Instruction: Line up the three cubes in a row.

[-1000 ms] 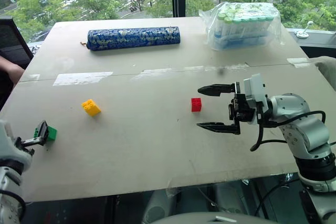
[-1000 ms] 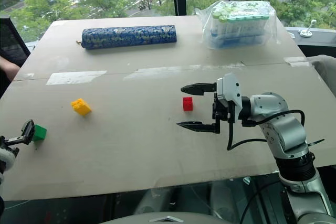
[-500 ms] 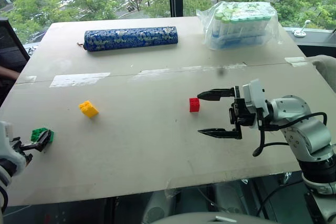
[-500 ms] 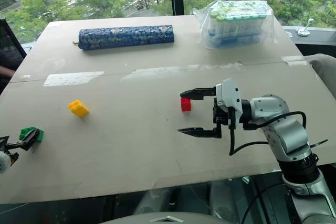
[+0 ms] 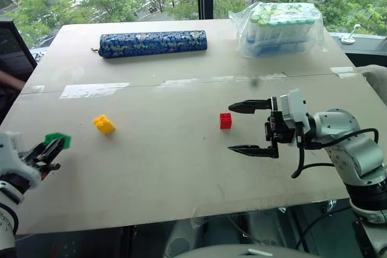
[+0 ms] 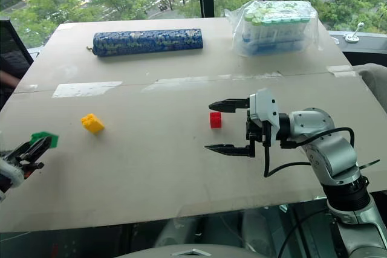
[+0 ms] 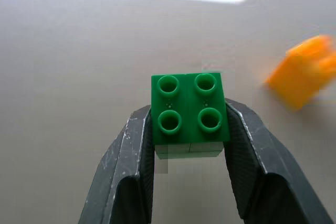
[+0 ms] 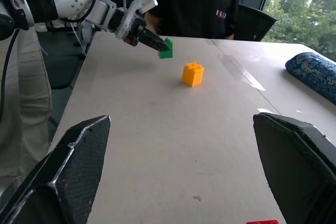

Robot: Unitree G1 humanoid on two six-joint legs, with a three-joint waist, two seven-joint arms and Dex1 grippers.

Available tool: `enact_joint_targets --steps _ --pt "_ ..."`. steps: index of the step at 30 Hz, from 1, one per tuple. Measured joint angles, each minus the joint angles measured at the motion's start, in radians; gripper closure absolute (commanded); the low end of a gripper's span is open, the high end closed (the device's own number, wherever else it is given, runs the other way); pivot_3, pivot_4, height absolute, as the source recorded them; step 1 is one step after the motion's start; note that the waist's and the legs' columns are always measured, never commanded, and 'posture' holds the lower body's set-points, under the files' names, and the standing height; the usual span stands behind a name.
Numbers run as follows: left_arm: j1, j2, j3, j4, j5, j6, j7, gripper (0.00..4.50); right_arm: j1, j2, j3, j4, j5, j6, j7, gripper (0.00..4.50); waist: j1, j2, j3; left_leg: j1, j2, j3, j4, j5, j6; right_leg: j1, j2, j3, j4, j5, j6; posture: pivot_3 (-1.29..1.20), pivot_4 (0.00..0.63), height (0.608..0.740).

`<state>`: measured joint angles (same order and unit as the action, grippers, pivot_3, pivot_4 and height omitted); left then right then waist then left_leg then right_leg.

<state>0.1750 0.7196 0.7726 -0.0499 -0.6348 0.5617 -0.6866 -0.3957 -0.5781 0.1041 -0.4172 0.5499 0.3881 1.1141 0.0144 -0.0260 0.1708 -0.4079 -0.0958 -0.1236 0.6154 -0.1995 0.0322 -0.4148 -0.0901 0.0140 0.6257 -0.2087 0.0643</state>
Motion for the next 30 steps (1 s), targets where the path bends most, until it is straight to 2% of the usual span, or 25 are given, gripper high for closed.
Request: enact_joint_targets --steps 2,4,8,10,11,13,16,22,30 --pt "0.031 0.064 -0.080 -0.171 -0.098 0.041 -0.167 3.26 0.024 -0.012 -0.022 -0.006 -0.002 -0.006 -0.020 0.00 0.001 0.000 0.000 -0.001 -0.001 0.000 0.000 0.000 0.000 0.000 -0.001 0.000 0.000 0.000 0.000 0.00 0.150 0.740" --pt "0.006 0.088 -0.129 -0.236 -0.136 0.061 -0.223 3.26 0.033 -0.016 -0.032 -0.007 -0.003 -0.008 -0.030 0.00 -0.001 0.003 0.001 -0.001 -0.001 0.001 0.000 0.000 0.000 -0.001 -0.001 0.001 0.000 0.000 0.000 0.00 0.150 0.740" --pt "-0.190 0.169 -0.357 -0.230 -0.100 0.067 -0.313 3.26 0.097 -0.049 -0.087 -0.012 0.002 0.002 -0.063 0.00 -0.001 0.004 0.001 0.000 0.000 0.001 0.000 0.000 0.000 0.000 0.002 0.001 0.001 0.000 0.000 0.00 0.150 0.740" --pt "-0.307 0.199 -0.495 -0.189 -0.037 0.053 -0.364 3.26 0.111 -0.083 -0.102 -0.014 0.016 0.036 -0.069 0.00 -0.003 0.004 0.002 0.000 0.000 0.002 0.000 0.000 0.000 0.000 0.003 0.002 0.001 0.000 0.000 0.00 0.150 0.740" --pt "-0.408 0.204 -0.606 -0.121 0.030 0.012 -0.416 3.26 0.127 -0.103 -0.119 -0.017 0.023 0.047 -0.073 0.00 -0.003 0.004 0.001 0.000 0.000 0.003 0.000 0.002 0.003 0.000 0.004 0.002 0.001 0.000 0.000 0.00 0.150 0.740" --pt "-0.503 0.200 -0.709 -0.025 0.108 -0.050 -0.477 3.26 0.150 -0.113 -0.127 -0.024 0.022 0.048 -0.080 0.00 -0.007 0.004 0.001 0.000 0.000 0.003 0.000 0.003 0.004 -0.001 0.004 0.002 0.001 0.002 0.003 0.00 0.150 0.740" --pt "-0.697 0.133 -0.865 0.229 0.245 -0.212 -0.609 3.26 0.211 -0.120 -0.162 -0.047 0.022 0.068 -0.136 0.00 -0.002 0.004 0.002 -0.004 -0.001 0.002 0.000 0.003 0.004 -0.003 0.004 0.001 0.000 0.003 0.003 0.00 0.150 0.740" --pt "-0.889 0.007 -0.984 0.582 0.385 -0.450 -0.766 3.26 0.266 -0.126 -0.182 -0.079 0.021 0.081 -0.187 0.00 -0.003 0.003 0.002 -0.007 -0.002 0.002 0.003 0.003 0.005 -0.006 0.003 0.001 0.000 0.003 0.003 0.00 0.150 0.740" --pt "-0.993 -0.043 -0.997 0.755 0.473 -0.594 -0.824 3.26 0.300 -0.135 -0.192 -0.101 0.023 0.088 -0.211 0.00 -0.004 0.003 0.002 -0.007 -0.002 0.001 0.005 0.003 0.006 -0.005 0.004 0.000 0.001 0.003 0.004 0.00 0.150 0.740"
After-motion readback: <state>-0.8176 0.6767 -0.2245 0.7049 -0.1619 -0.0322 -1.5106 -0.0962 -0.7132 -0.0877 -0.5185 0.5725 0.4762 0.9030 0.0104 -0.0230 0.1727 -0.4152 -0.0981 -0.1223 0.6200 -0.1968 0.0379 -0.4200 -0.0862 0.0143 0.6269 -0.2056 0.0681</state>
